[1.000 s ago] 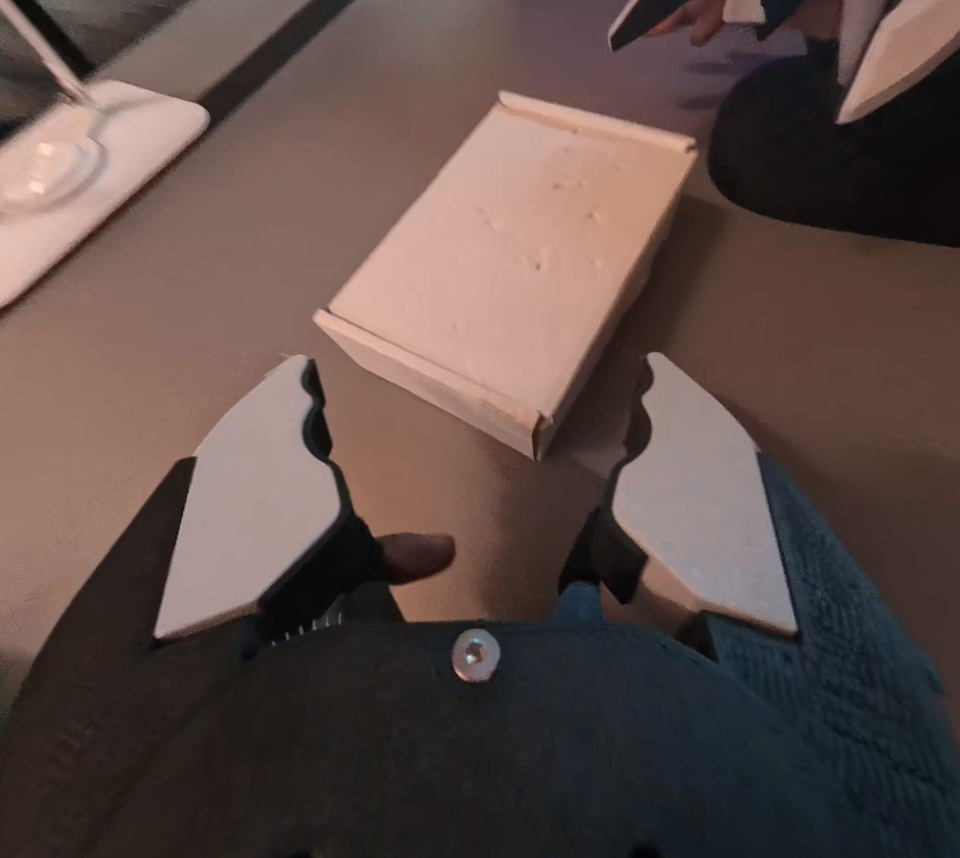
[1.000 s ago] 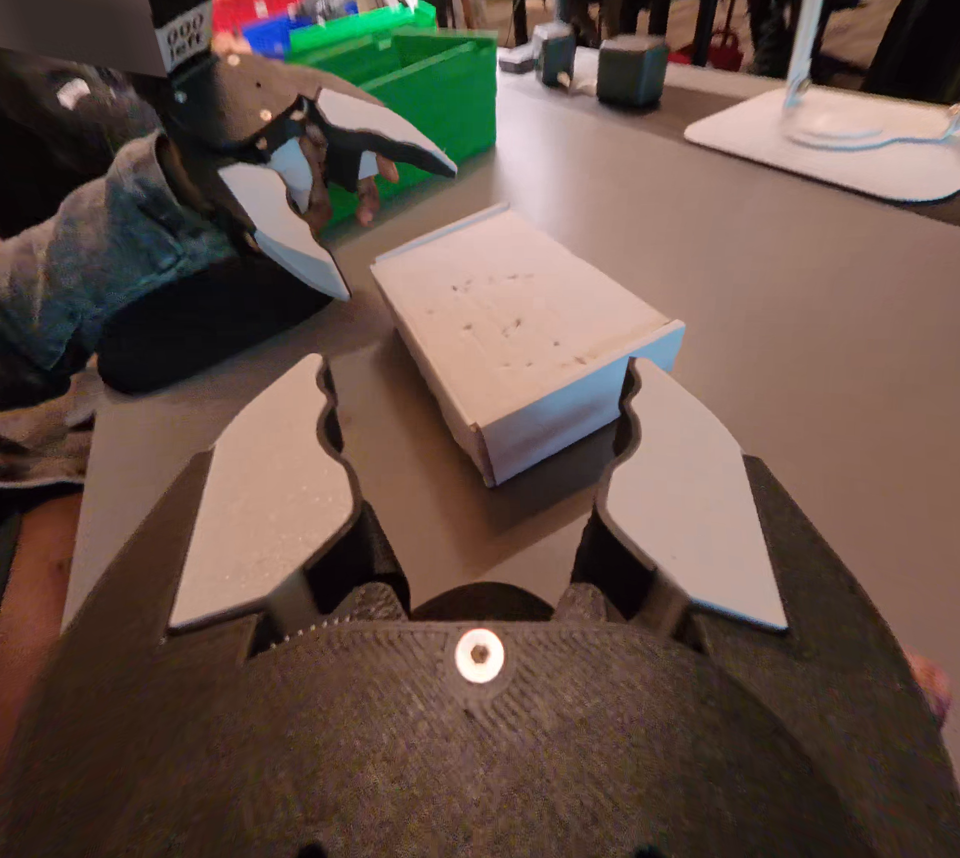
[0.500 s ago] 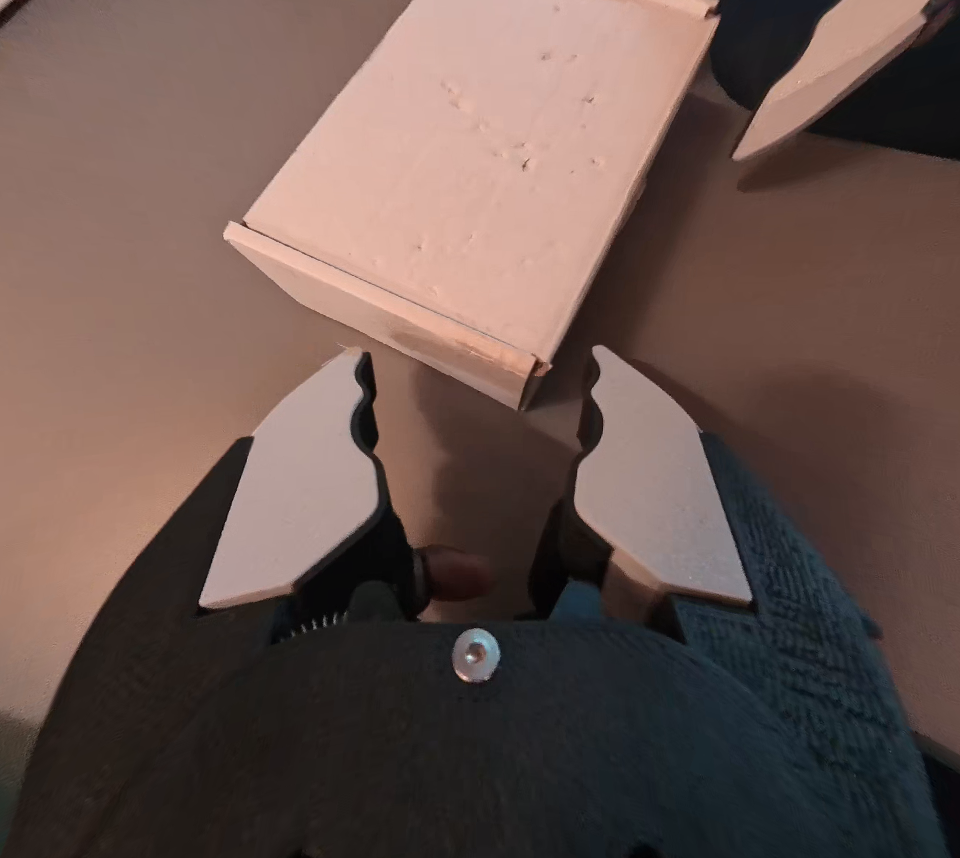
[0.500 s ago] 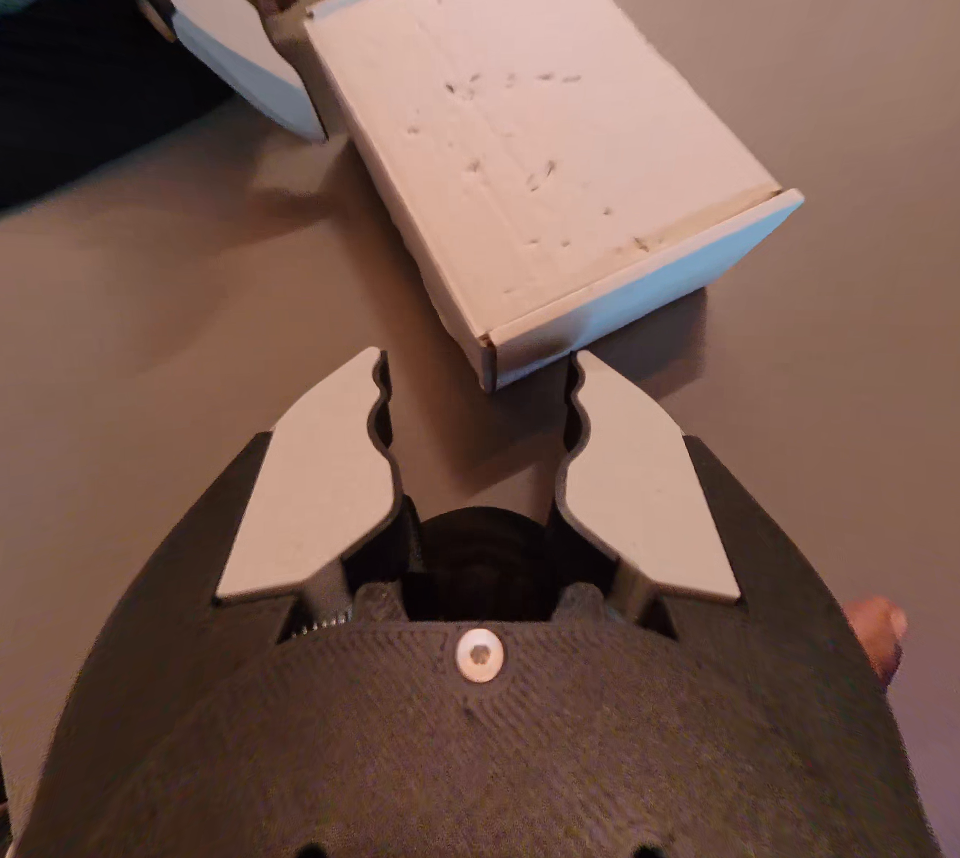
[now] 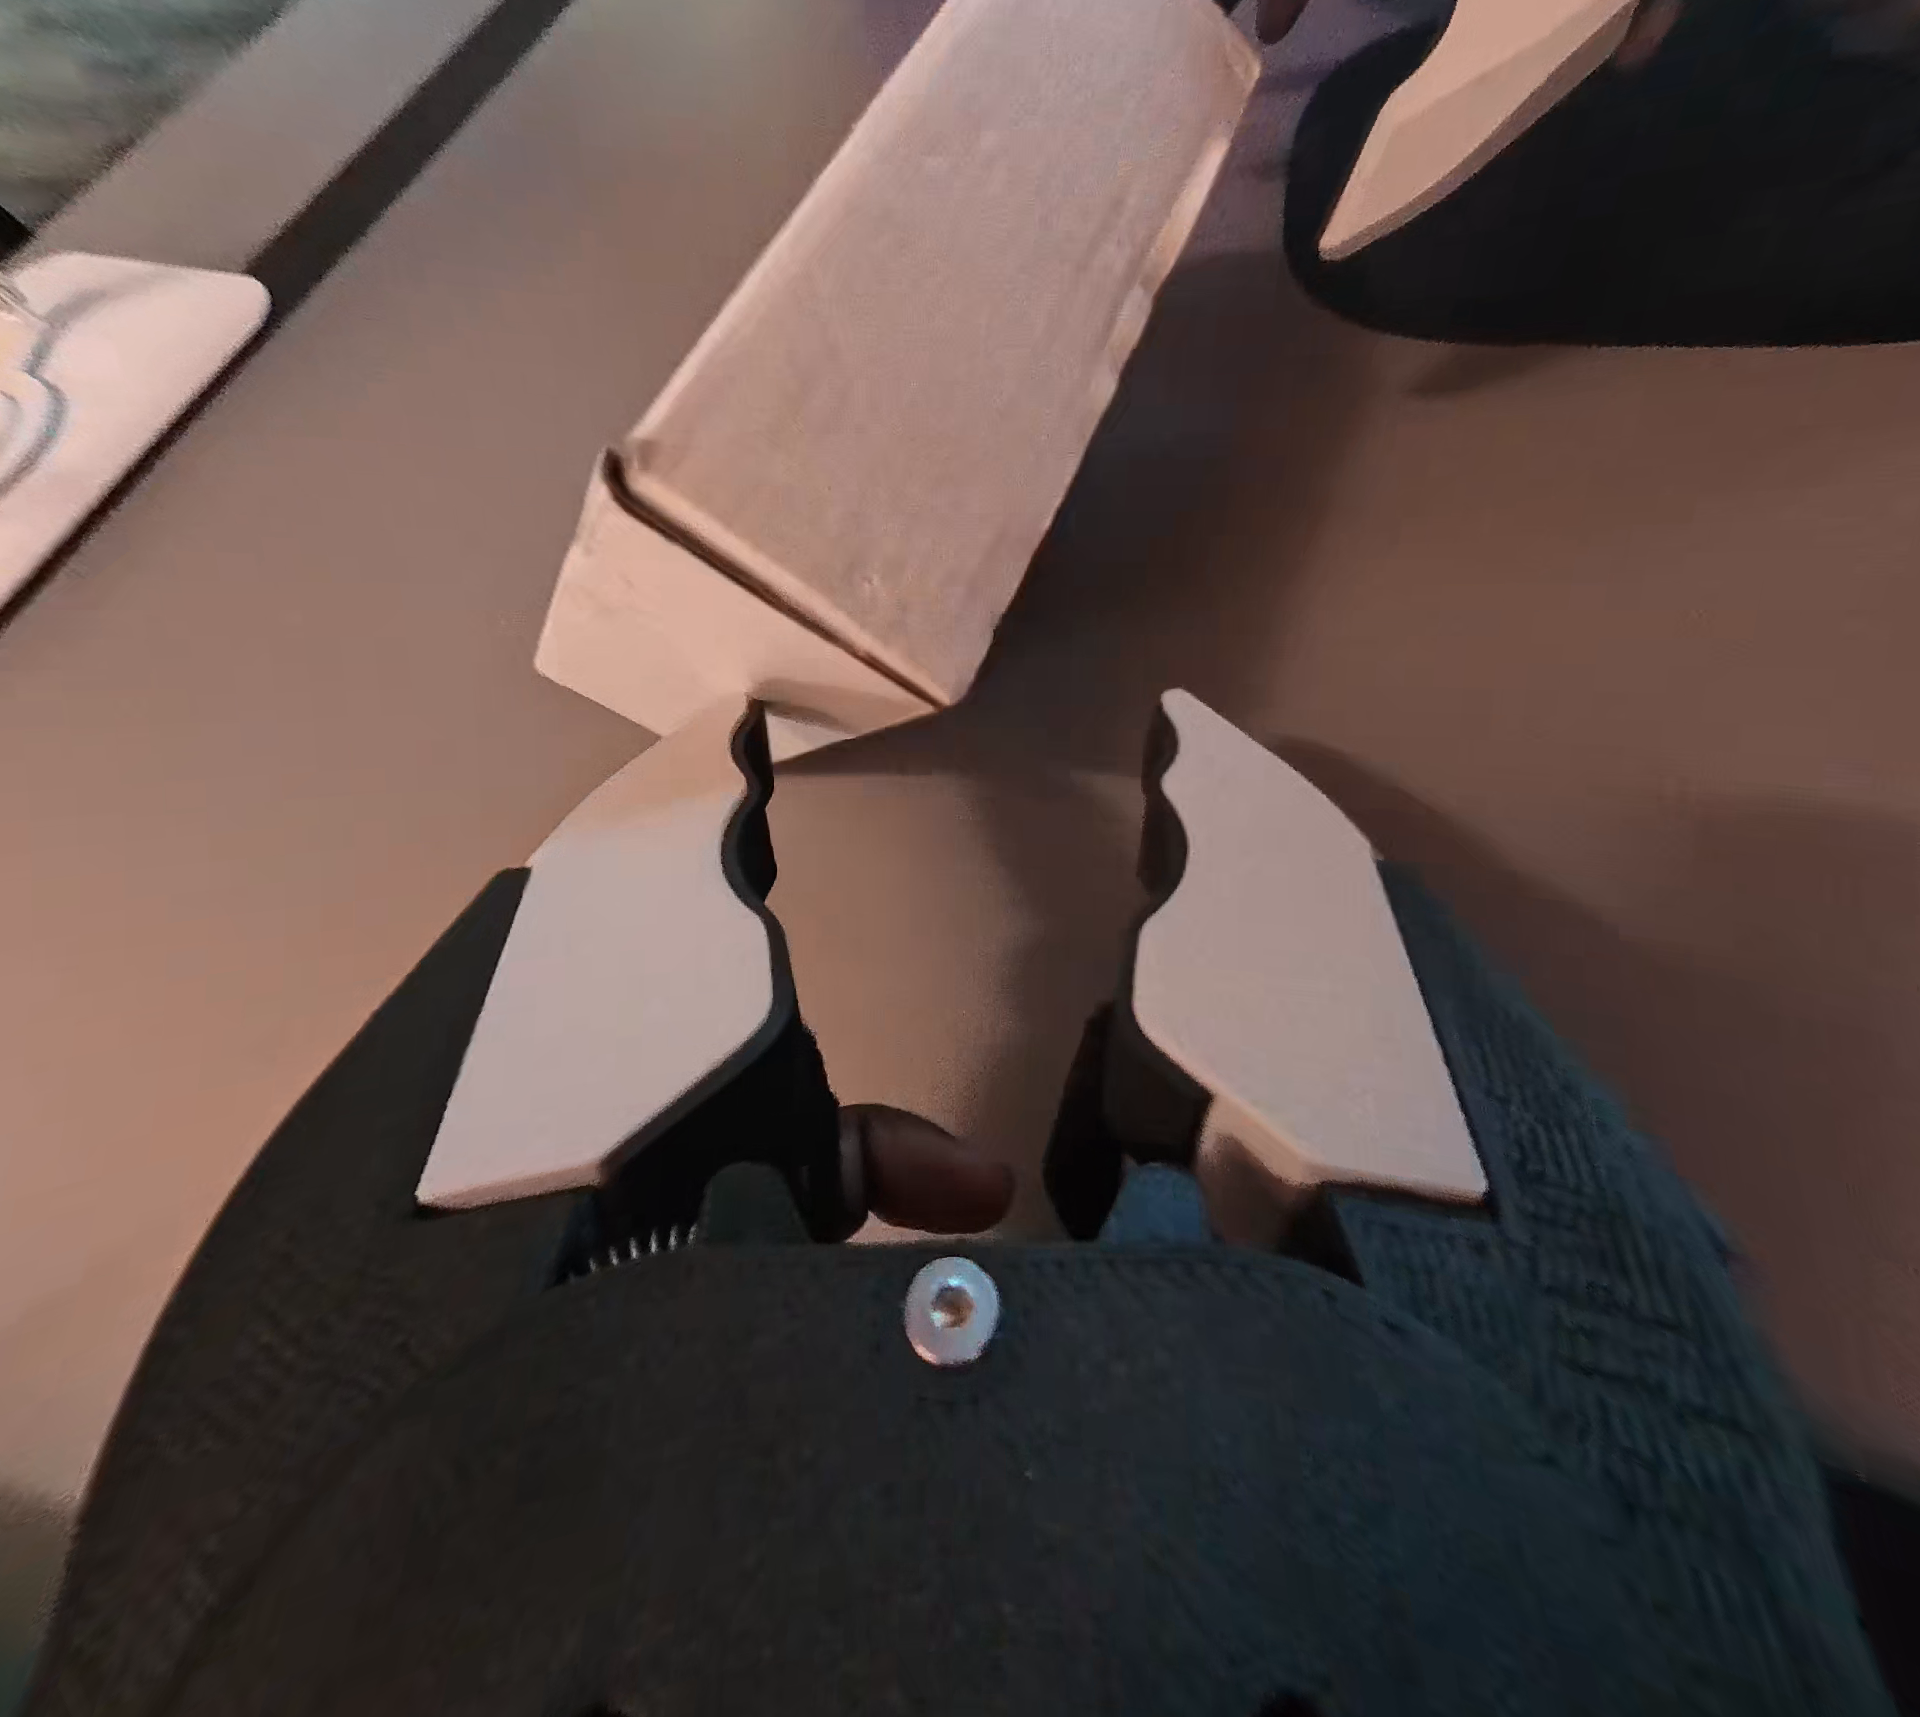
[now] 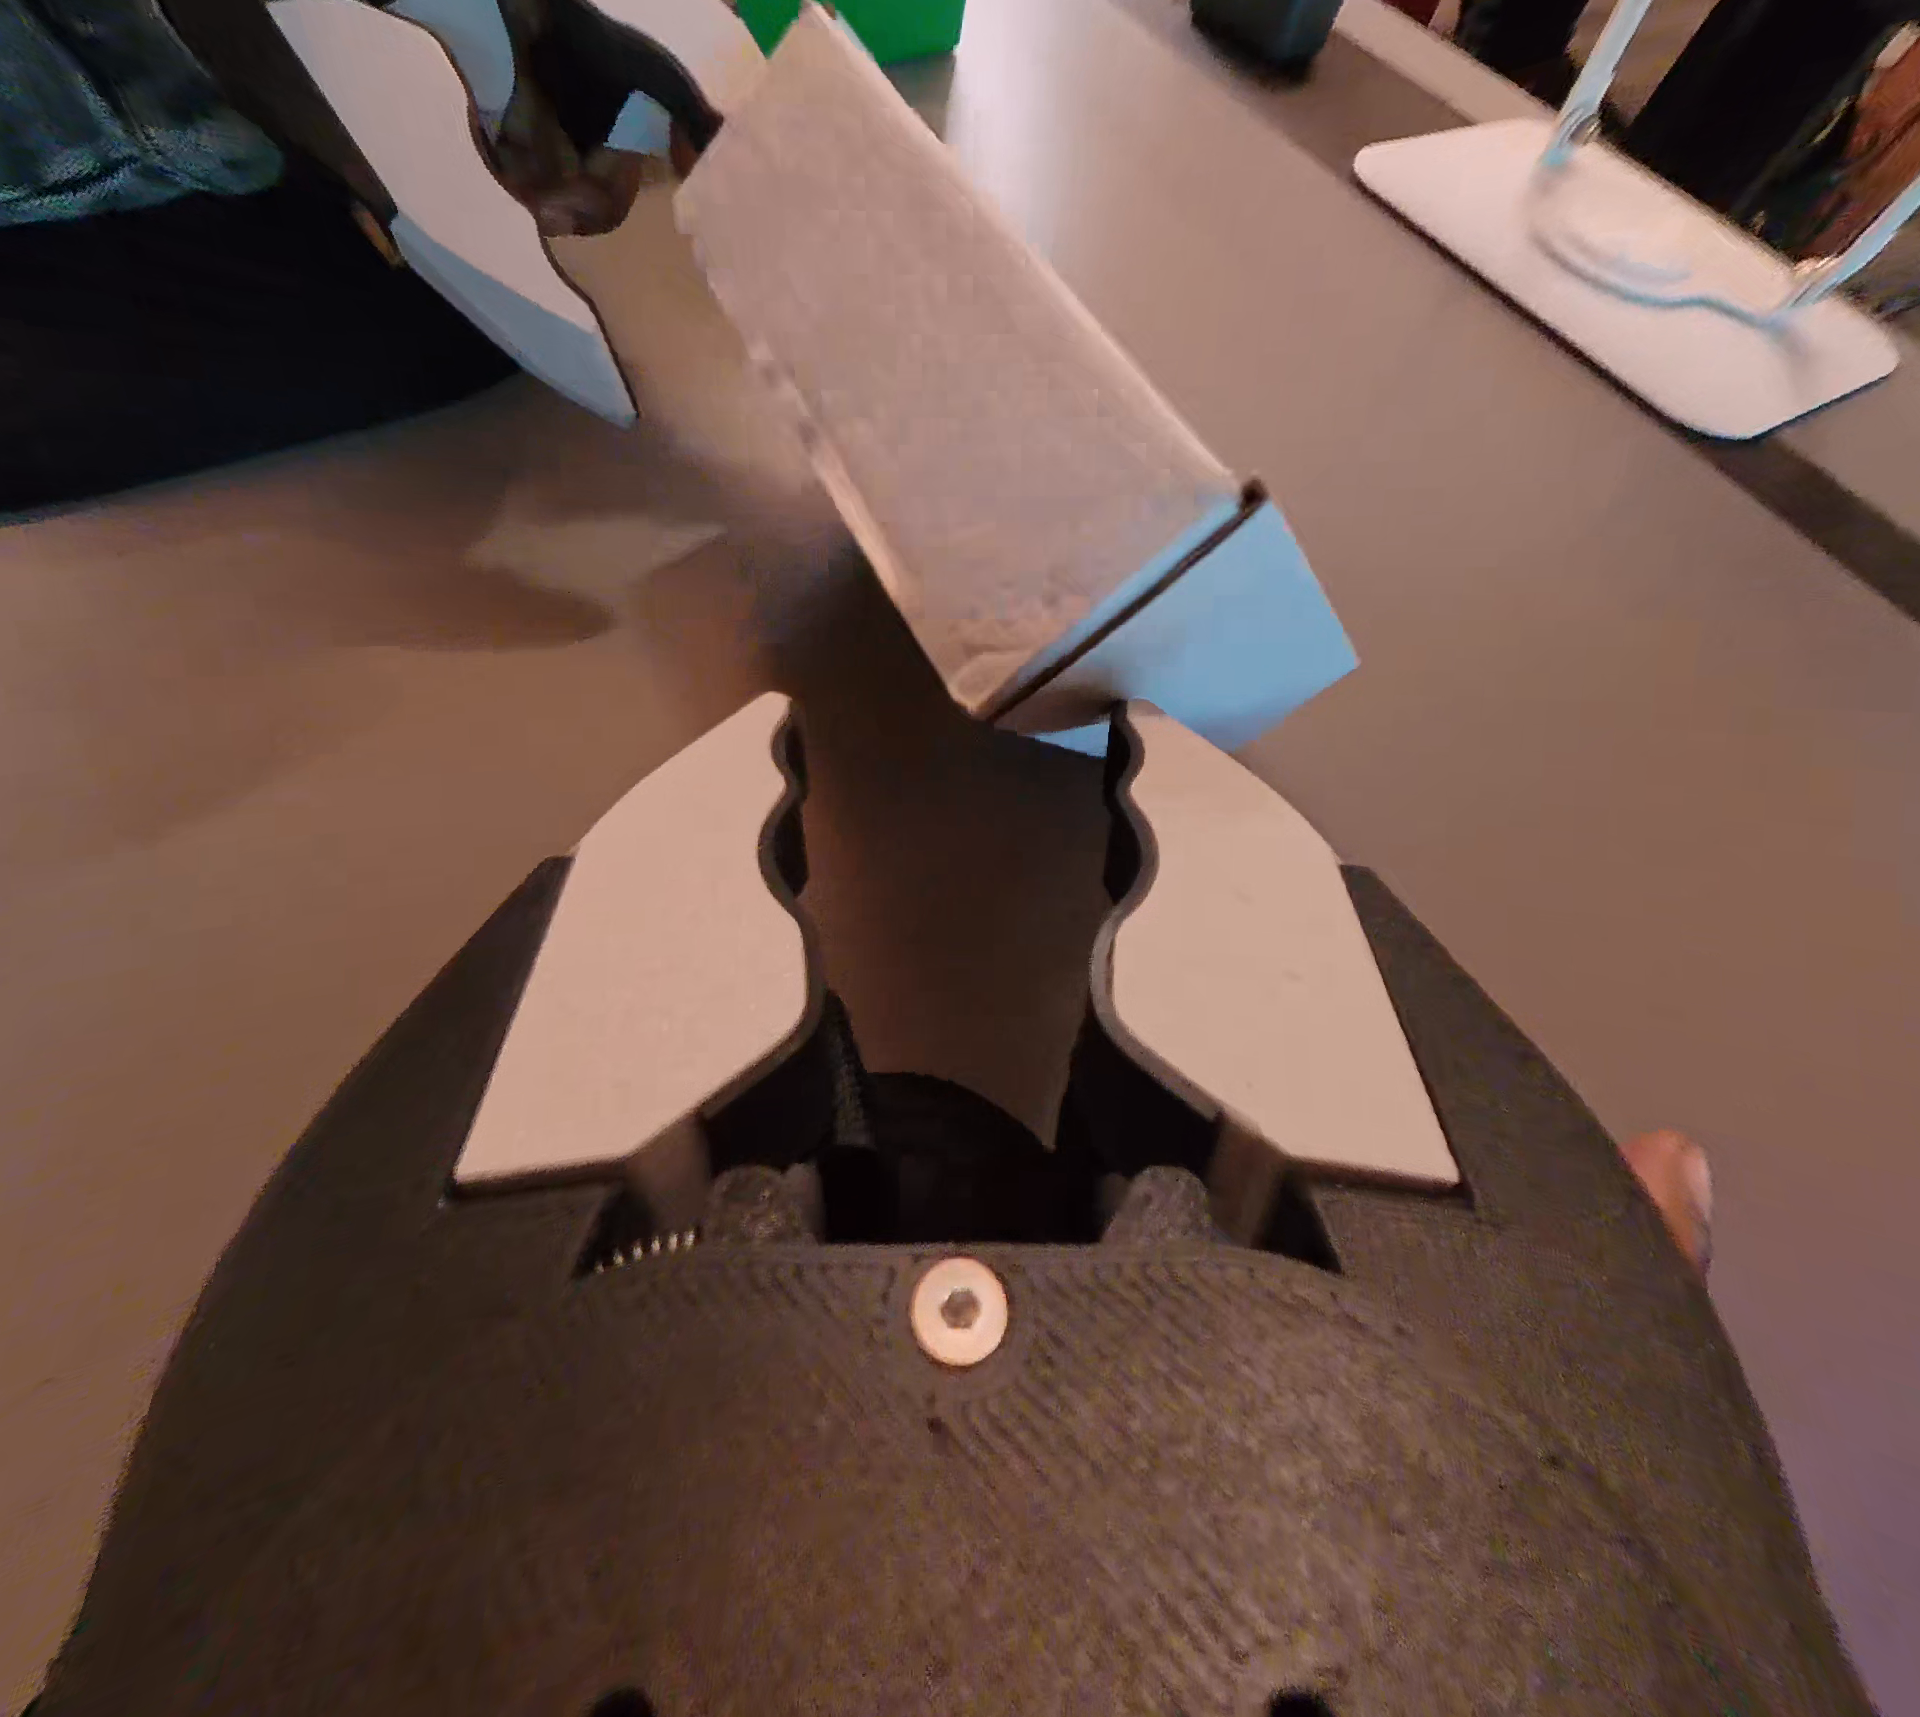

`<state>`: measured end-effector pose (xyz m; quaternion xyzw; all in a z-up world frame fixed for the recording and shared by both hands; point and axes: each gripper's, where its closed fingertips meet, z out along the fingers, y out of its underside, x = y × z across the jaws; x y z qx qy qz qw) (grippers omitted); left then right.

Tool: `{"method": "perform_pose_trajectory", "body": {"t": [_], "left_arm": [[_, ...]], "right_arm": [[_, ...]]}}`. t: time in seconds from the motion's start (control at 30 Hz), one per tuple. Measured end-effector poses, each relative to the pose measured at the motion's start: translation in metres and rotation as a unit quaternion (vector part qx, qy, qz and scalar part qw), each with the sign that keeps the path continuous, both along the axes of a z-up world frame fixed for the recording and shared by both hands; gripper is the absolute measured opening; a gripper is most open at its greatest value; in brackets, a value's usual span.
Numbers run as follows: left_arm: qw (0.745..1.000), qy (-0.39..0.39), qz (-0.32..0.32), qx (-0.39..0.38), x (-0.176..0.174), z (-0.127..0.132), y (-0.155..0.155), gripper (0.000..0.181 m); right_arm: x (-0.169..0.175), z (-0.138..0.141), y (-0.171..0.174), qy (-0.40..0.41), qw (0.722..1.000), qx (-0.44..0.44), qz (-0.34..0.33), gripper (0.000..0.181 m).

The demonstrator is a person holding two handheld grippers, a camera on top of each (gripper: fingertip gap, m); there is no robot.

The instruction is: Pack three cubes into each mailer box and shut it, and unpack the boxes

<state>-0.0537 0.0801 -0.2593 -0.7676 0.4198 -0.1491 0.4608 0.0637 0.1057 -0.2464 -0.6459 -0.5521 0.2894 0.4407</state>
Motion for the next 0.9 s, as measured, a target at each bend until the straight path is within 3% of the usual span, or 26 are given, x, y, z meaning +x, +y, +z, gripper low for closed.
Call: {"method": "perform_pose_trajectory", "body": {"t": [0.03, 0.23, 0.47, 0.9], "left_arm": [[1.000, 0.001, 0.001, 0.010, 0.000, 0.002, 0.001, 0.067], [1.000, -0.018, -0.008, 0.022, 0.003, 0.009, -0.001, 0.051], [0.998, -0.060, -0.025, 0.004, 0.008, 0.013, -0.006, 0.050], [0.996, -0.072, -0.050, 0.001, 0.007, 0.014, -0.012, 0.035]], "right_arm": [[0.000, 0.002, 0.000, 0.005, 1.000, 0.002, -0.001, 0.056], [0.003, 0.013, 0.008, 0.039, 0.999, 0.005, -0.025, 0.057], [0.004, 0.018, 0.009, 0.057, 0.998, 0.000, -0.025, 0.066], [0.009, 0.019, 0.011, 0.054, 0.998, 0.000, -0.036, 0.048]]}}
